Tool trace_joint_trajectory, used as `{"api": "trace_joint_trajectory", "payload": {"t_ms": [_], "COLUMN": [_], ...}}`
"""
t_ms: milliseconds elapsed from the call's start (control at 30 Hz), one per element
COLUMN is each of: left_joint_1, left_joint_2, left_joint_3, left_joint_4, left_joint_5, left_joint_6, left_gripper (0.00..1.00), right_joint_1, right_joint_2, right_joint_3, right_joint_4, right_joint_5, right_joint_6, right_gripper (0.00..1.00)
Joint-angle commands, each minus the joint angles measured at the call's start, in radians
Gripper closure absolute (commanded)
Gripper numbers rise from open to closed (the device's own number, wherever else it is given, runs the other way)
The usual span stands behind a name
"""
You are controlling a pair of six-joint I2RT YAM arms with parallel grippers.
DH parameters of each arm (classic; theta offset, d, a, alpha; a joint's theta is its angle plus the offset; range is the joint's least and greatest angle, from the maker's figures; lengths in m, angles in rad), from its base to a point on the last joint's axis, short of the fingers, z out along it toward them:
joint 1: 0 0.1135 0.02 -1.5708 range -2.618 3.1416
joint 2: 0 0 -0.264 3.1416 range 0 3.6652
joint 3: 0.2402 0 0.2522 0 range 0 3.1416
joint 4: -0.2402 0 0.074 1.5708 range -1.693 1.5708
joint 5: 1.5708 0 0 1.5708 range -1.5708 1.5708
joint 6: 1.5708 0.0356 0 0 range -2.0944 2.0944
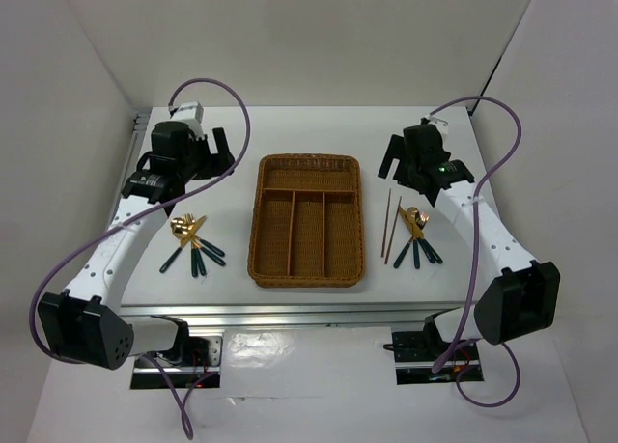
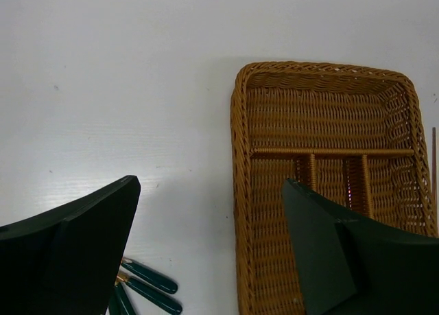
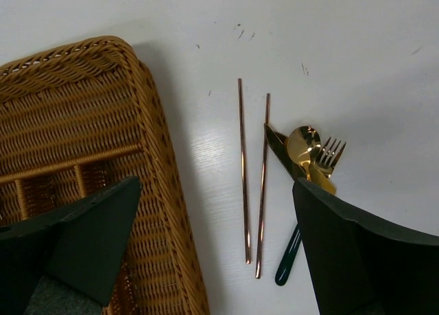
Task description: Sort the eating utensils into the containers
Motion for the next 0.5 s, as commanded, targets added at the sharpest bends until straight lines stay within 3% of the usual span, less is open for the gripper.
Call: {"api": "trace_joint_trajectory", "payload": {"t_ms": [0,167,467], "left_joint_1": [0.003,0.003,0.003], "left_joint_2": [0.01,-0.01,-0.072], "left_joint_3": [0.059,0.05,-0.144], "left_joint_4": [-0.077,-0.327,-0.456], "left_joint_5": [-0.068,-0.211,-0.226], "left_joint_6": [-0.096,-0.193,-0.434], "left_gripper": [0.0,0.0,0.08], "right_joint_1": [-0.004,-0.004,-0.004], "right_joint_2": [-0.01,0.039,0.116], "right_joint_3": [-0.002,-0.011,-0.031], "right_joint_4": [0.076,0.114,0.191], "right_joint_5": [-0.018,-0.038,-0.079], "right_joint_6": [-0.023,-0.063,-0.083], "right_gripper": [0.0,0.0,0.0]}}
